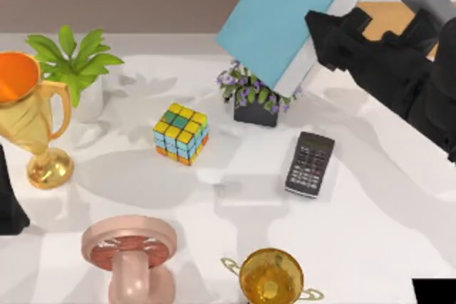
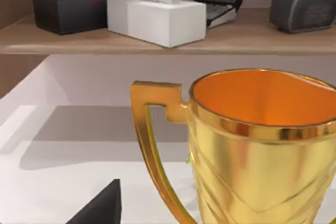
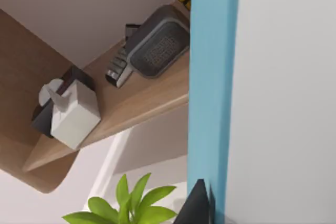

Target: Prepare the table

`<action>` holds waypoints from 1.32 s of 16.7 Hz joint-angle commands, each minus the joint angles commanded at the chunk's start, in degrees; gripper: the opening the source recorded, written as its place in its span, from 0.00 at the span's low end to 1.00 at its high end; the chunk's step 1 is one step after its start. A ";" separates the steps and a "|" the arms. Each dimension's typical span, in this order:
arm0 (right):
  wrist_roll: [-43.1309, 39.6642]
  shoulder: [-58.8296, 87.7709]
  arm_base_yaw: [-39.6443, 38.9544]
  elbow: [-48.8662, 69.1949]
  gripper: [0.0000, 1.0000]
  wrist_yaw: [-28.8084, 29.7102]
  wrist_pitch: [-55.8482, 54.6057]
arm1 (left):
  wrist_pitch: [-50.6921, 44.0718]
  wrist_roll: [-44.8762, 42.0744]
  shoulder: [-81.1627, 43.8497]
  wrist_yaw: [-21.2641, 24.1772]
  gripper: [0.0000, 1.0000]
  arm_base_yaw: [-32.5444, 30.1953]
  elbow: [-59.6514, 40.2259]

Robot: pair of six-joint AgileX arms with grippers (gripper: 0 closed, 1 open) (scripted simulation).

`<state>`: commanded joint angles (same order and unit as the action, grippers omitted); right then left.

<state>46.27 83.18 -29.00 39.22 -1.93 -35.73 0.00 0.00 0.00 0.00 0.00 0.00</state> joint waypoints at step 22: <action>36.55 23.76 58.93 11.85 0.00 -24.49 -3.56 | 0.00 0.00 0.00 0.00 1.00 0.00 0.00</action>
<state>82.82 106.94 29.93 51.08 -26.42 -39.30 0.00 0.00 0.00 0.00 0.00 0.00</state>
